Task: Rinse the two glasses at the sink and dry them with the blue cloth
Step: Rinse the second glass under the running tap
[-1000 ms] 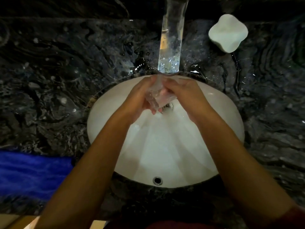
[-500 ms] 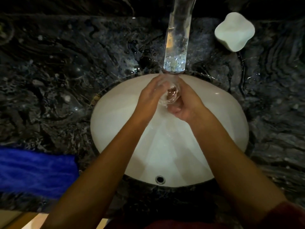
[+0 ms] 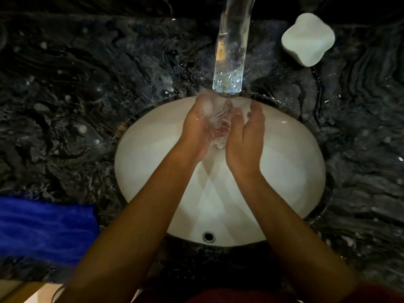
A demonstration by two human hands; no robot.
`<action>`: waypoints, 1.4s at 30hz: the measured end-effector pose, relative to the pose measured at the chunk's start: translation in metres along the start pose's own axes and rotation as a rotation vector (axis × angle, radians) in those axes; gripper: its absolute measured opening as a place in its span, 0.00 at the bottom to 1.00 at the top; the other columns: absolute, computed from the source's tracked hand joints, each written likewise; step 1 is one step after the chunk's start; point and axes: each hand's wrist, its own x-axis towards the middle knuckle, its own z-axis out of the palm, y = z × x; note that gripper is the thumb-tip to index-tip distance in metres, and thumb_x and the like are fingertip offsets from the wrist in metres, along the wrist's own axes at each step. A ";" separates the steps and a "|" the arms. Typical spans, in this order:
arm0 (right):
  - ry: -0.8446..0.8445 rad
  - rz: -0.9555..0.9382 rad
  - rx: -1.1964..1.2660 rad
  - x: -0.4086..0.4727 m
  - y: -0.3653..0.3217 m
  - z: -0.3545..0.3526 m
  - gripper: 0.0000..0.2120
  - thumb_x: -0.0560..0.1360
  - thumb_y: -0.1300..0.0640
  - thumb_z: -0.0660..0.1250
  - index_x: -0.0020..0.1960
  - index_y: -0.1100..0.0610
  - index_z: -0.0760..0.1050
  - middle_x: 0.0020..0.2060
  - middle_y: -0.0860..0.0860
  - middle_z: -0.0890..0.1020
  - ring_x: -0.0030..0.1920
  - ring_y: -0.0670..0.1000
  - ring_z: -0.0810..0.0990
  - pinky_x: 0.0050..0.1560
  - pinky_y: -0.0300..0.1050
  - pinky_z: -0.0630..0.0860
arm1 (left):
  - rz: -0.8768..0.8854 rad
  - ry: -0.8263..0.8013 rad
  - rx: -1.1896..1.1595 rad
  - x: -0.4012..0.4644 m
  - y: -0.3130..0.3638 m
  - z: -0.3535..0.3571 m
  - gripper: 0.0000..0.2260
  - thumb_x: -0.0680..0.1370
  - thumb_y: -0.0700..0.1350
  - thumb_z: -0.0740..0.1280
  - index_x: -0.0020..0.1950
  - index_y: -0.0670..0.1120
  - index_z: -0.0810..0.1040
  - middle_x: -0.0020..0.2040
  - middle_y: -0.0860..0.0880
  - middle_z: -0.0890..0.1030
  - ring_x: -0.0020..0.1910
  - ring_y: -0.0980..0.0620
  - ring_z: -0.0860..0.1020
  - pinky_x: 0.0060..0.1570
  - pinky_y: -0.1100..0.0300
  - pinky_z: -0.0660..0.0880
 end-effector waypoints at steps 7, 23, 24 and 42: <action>-0.108 -0.368 -0.071 -0.010 -0.003 0.000 0.18 0.85 0.49 0.55 0.66 0.55 0.76 0.56 0.50 0.84 0.57 0.50 0.81 0.55 0.51 0.79 | -0.107 0.142 -0.191 0.005 -0.012 -0.010 0.23 0.83 0.53 0.59 0.38 0.45 0.86 0.39 0.45 0.85 0.40 0.47 0.83 0.47 0.53 0.76; -0.598 0.265 0.190 0.060 -0.038 -0.013 0.16 0.80 0.49 0.67 0.61 0.57 0.82 0.49 0.52 0.88 0.50 0.53 0.87 0.50 0.49 0.83 | -0.003 0.002 -0.025 0.005 -0.006 -0.018 0.20 0.84 0.55 0.61 0.65 0.41 0.79 0.55 0.41 0.86 0.51 0.44 0.86 0.49 0.51 0.82; -0.589 0.275 0.252 0.061 -0.036 -0.016 0.16 0.79 0.50 0.67 0.61 0.58 0.82 0.51 0.53 0.88 0.53 0.55 0.87 0.57 0.50 0.82 | -0.009 -0.010 -0.030 0.005 -0.006 -0.016 0.22 0.84 0.55 0.62 0.67 0.40 0.78 0.56 0.41 0.85 0.53 0.44 0.85 0.51 0.51 0.81; -0.441 -0.206 0.030 0.018 0.007 -0.033 0.21 0.77 0.52 0.73 0.70 0.45 0.76 0.55 0.39 0.85 0.55 0.42 0.84 0.57 0.44 0.82 | -0.140 0.067 -0.189 0.014 -0.011 -0.019 0.28 0.87 0.57 0.51 0.61 0.37 0.80 0.53 0.38 0.84 0.52 0.41 0.83 0.59 0.47 0.77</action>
